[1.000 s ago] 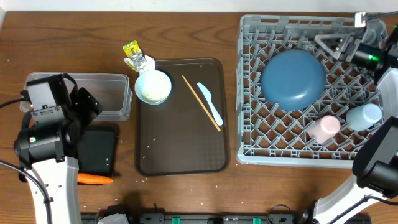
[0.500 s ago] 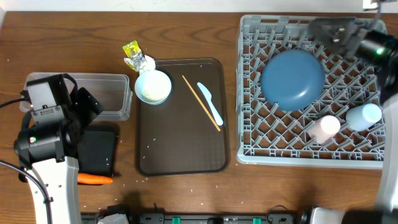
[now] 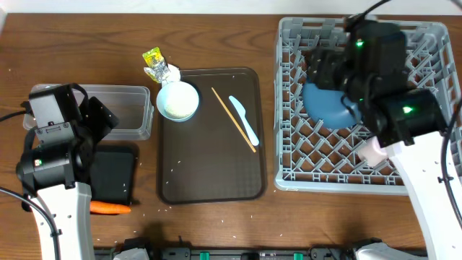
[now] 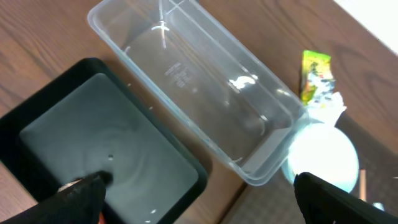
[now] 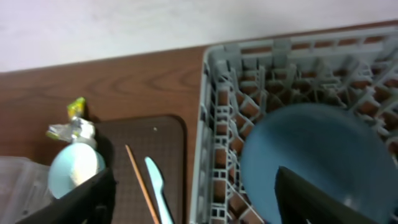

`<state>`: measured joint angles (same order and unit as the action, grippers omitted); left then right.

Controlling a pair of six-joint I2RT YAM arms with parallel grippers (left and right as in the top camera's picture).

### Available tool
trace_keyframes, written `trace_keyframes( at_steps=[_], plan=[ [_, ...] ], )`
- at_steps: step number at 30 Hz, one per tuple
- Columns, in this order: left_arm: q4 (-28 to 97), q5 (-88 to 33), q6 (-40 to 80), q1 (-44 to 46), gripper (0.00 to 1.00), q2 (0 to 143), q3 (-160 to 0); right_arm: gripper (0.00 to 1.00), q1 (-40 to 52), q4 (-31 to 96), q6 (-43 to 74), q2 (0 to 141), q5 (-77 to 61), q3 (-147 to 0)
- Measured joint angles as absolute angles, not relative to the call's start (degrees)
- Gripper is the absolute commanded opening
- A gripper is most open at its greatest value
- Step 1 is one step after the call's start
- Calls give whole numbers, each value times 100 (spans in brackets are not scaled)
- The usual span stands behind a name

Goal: Sort waste into correct bins and load items into the dishwasher rack
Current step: 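Move the right gripper from the rack to the wooden chopstick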

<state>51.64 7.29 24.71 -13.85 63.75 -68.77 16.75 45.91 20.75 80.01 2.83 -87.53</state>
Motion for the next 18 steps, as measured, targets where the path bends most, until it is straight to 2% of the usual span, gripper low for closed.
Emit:
trace_keyframes(
  at_steps=[2,7,11,12,18],
  plan=[
    [5159,464,2556,-1385,98,6372,-6877,99,1671,4735,2060,8001,427,-8753],
    [5111,-906,2206,-1151,98,6464,-6879,99,1658,5000,2010,8001,502,-8750],
    [5323,-1238,1957,-294,98,6934,-6882,99,1658,5043,2010,8001,502,-8744],
    [5336,-1229,1933,-27,98,7096,-6882,98,1658,5041,2010,8001,502,-8742],
    [5317,-550,1946,1378,98,7900,-6882,77,1658,4976,1761,8012,104,-8739]
  ],
)
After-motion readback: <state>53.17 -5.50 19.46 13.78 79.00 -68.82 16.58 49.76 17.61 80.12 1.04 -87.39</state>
